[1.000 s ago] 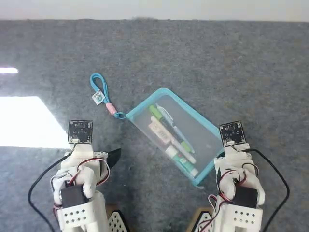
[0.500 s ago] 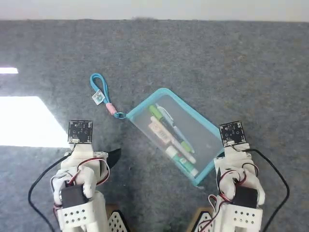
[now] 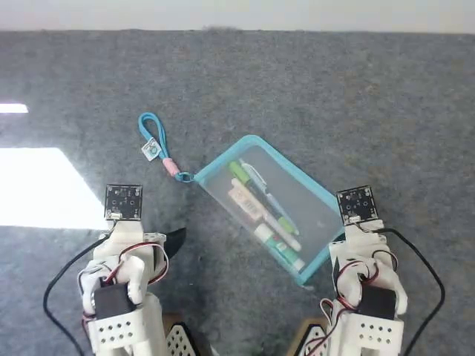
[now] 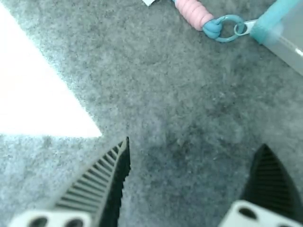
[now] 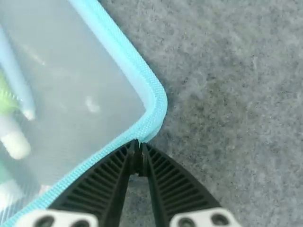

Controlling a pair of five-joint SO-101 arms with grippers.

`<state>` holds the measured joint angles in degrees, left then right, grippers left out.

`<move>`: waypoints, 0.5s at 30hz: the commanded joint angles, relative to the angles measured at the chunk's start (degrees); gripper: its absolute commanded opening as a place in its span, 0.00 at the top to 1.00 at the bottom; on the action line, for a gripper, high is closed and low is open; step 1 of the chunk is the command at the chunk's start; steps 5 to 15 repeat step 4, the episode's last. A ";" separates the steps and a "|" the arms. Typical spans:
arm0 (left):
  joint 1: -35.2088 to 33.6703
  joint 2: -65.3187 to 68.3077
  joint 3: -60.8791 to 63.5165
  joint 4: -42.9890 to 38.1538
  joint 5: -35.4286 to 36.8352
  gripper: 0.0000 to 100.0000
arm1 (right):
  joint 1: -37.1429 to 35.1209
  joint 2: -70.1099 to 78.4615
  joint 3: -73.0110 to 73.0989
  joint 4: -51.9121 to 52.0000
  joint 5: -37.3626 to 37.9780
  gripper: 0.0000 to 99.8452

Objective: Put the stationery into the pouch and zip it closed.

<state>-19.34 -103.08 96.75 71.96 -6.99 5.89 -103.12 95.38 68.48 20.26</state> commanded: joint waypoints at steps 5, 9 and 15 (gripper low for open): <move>-0.35 -1.23 -0.40 0.35 0.53 0.62 | 0.31 -0.75 1.05 -1.01 0.88 0.99; -0.35 -1.23 -0.40 0.35 0.53 0.62 | 0.31 -0.75 1.05 -1.01 0.88 0.99; -0.35 -1.23 -0.40 0.35 0.53 0.62 | 0.31 -0.75 1.05 -1.01 0.88 0.99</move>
